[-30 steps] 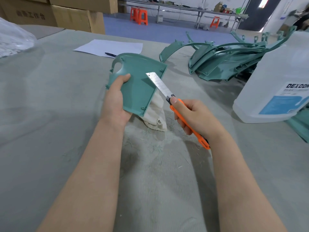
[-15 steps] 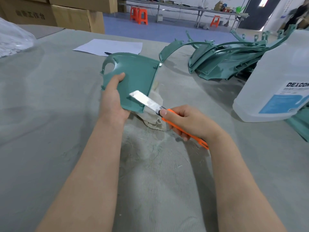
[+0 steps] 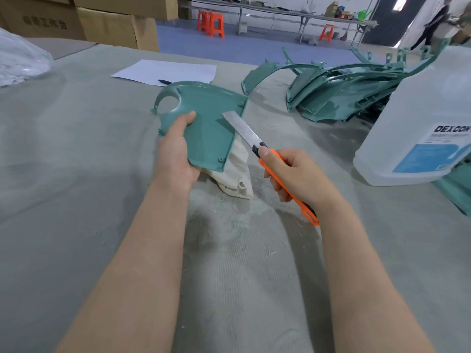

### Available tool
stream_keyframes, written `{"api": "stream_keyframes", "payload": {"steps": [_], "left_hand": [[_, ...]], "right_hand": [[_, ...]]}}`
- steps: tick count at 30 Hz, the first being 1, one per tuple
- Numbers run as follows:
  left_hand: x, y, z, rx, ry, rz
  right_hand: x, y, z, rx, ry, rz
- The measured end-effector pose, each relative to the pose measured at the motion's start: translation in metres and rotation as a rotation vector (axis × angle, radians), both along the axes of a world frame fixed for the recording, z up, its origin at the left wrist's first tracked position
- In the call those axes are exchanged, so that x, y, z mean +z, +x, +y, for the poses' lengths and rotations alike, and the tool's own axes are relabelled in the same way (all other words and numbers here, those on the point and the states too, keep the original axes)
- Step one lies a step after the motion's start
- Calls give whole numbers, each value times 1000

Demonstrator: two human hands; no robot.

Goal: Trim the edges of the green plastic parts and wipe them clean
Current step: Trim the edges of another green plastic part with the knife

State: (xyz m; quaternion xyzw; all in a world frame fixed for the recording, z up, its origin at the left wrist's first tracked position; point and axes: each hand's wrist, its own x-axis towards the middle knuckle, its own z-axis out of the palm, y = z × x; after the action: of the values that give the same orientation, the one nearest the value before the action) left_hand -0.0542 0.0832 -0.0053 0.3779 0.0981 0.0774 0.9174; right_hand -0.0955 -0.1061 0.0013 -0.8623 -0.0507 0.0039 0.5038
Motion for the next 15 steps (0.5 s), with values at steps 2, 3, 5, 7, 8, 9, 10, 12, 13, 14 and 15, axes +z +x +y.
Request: {"api": "stream_keyframes", "payload": {"steps": [2, 3, 5, 7, 8, 9, 10, 12, 13, 14, 15], "left_hand": [[0, 1, 1, 3, 0, -4], [0, 1, 1, 6, -2, -4], [0, 1, 2, 7, -4, -4], [-1, 1, 2, 3, -1, -10], [-1, 1, 2, -2, -2, -15], [-1, 1, 2, -7, -3, -20], [-1, 1, 2, -11, -4, -25], [-2, 1, 2, -14, -1, -35], [-2, 1, 2, -13, -2, -39], [-2, 0, 2, -11, -7, -44], [-2, 0, 2, -11, -17, -52]], "right_hand": [[-1, 0, 0, 8, -10, 10], [-1, 1, 0, 13, -8, 18], [-1, 0, -1, 25, -4, 29], [0, -1, -1, 34, -7, 31], [0, -1, -1, 38, -11, 33], [0, -1, -1, 42, -13, 36], [1, -2, -2, 46, -14, 40], [2, -2, -2, 54, -9, 50], [2, -3, -2, 60, -5, 57], [2, -3, -1, 71, -5, 65], [2, -4, 0, 89, -13, 76]]}}
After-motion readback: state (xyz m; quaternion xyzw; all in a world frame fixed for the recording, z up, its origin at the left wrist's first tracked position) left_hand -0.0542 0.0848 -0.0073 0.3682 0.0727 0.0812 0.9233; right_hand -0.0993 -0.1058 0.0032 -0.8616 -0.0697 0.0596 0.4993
